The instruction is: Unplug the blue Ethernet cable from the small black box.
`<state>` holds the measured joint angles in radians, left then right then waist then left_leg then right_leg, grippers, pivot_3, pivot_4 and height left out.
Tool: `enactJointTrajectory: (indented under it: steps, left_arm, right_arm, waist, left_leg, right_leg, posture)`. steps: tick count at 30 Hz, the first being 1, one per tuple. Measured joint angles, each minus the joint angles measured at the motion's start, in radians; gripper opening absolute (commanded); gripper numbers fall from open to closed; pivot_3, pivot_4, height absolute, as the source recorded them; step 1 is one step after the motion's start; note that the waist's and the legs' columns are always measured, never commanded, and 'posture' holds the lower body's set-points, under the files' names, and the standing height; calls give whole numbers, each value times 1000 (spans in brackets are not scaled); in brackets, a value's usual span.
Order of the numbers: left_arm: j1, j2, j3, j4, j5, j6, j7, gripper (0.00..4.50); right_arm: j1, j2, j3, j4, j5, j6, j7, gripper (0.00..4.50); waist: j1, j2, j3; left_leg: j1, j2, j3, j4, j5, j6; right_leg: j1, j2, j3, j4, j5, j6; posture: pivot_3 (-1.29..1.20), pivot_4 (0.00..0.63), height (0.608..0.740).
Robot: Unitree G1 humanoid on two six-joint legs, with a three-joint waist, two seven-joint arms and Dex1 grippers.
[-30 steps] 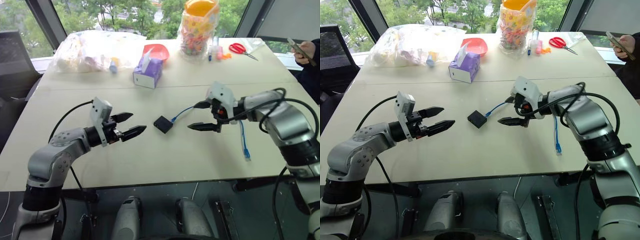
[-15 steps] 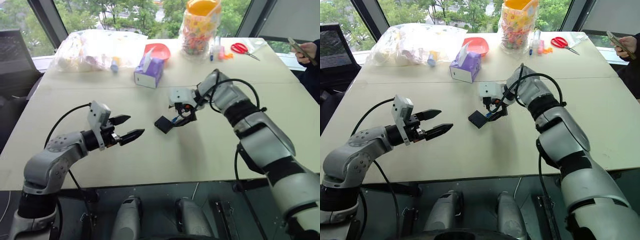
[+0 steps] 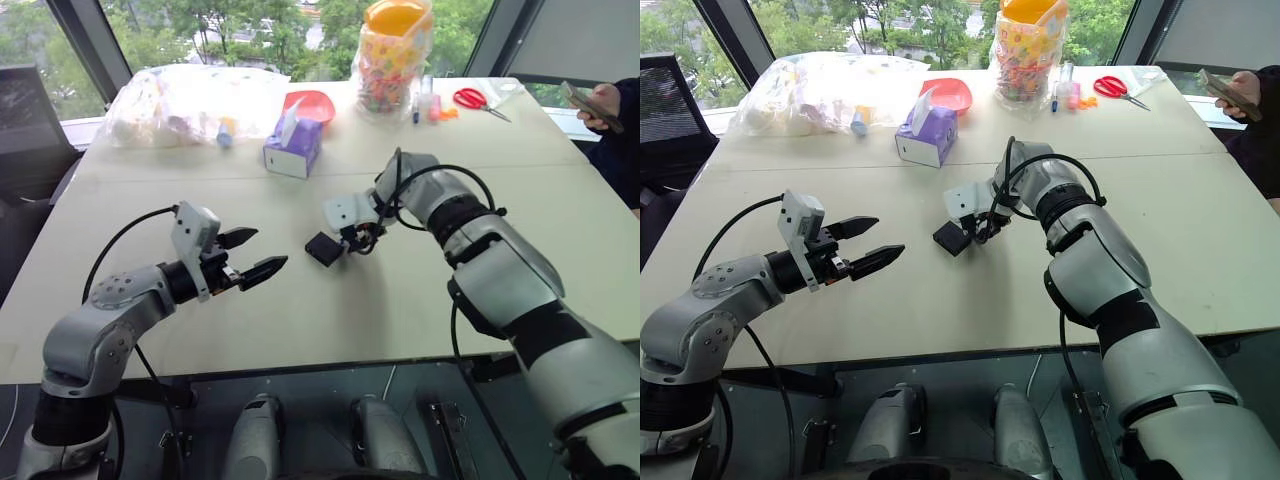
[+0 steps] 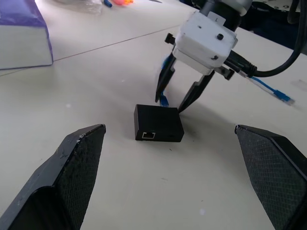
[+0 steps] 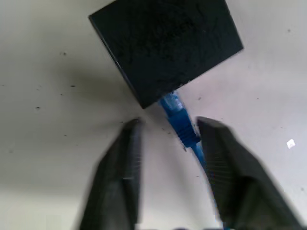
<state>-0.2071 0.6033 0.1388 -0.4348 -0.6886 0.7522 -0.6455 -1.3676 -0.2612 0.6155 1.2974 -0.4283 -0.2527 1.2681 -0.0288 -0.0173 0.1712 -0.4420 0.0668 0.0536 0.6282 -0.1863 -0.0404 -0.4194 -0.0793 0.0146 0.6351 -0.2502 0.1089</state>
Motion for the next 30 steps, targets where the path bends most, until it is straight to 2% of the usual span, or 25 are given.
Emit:
enactJointTrajectory:
  steps: [1, 5, 10, 11, 14, 18, 22, 25, 30]
  left_arm:
    - [0, 0, 0, 0, 0, 0, 0, 4500]
    - [-7, 0, -1, 12, 2, -3, -6, 4500]
    - [-55, -14, 2, 78, -2, -5, -18, 4500]
    - [-71, -24, 3, 95, -5, -4, -18, 4500]
    - [-154, -56, -1, 170, -29, 7, -31, 4500]
    - [-221, -68, -10, 229, -54, 30, -65, 4500]
    - [-288, -78, -17, 293, -76, 65, -100, 4500]
    - [-353, -106, -16, 337, -104, 105, -101, 4500]
    - [-376, -110, -35, 351, -108, 135, -116, 4500]
  right_arm:
    - [0, 3, -5, 0, -1, -1, 0, 41]
    - [6, 0, -22, -4, -3, -24, -13, 41]
    - [80, -95, -68, -115, 3, -102, -112, 41]
    - [112, -124, -95, -169, 15, -121, -137, 41]
    - [326, -236, -216, -508, 47, -175, -301, 41]
    - [561, -250, -303, -888, 107, -142, -390, 41]
    - [672, -273, -337, -1160, 49, -114, -484, 41]
    - [703, -267, -333, -1274, -10, -103, -544, 41]
    - [703, -270, -325, -1298, -64, -95, -588, 41]
  waist:
    - [-7, 0, 0]
    - [-14, 0, 0]
    - [-8, 0, 0]
    - [-7, 0, 0]
    - [11, 0, 0]
    - [8, 0, 0]
    - [14, 0, 0]
    - [17, 0, 0]
    - [16, 0, 0]
  left_leg:
    - [0, 0, 0, 0, 0, 0]
    - [0, 0, 0, -1, 0, 0]
    - [-2, -1, 0, -1, 0, 0]
    - [-2, 0, 0, 0, 0, 0]
    - [-3, -1, 0, -1, 0, 0]
    - [-2, 0, 0, -4, 0, 0]
    - [-2, 0, 0, -2, 1, -1]
    - [-2, 0, 0, 1, 1, -1]
    - [-2, -1, -1, 1, 1, -1]
  right_leg:
    - [0, 0, 0, 0, 0, 0]
    - [0, 0, 0, 0, 0, 0]
    - [-1, 0, 0, 0, 0, 0]
    - [-1, 0, 0, 0, 0, 1]
    - [-1, 0, 0, -1, 2, 4]
    - [-4, 0, 0, 0, 2, 6]
    - [-3, 0, 0, 0, 2, 5]
    - [-1, 0, 0, 0, -1, 1]
    - [0, 0, 0, -1, -1, 1]
  posture:
    - [0, 150, 735]
    - [0, 150, 735]
    - [0, 150, 735]
    - [0, 150, 735]
    - [0, 150, 735]
    - [0, 150, 735]
    - [0, 150, 735]
    - [0, 150, 735]
    - [0, 150, 735]
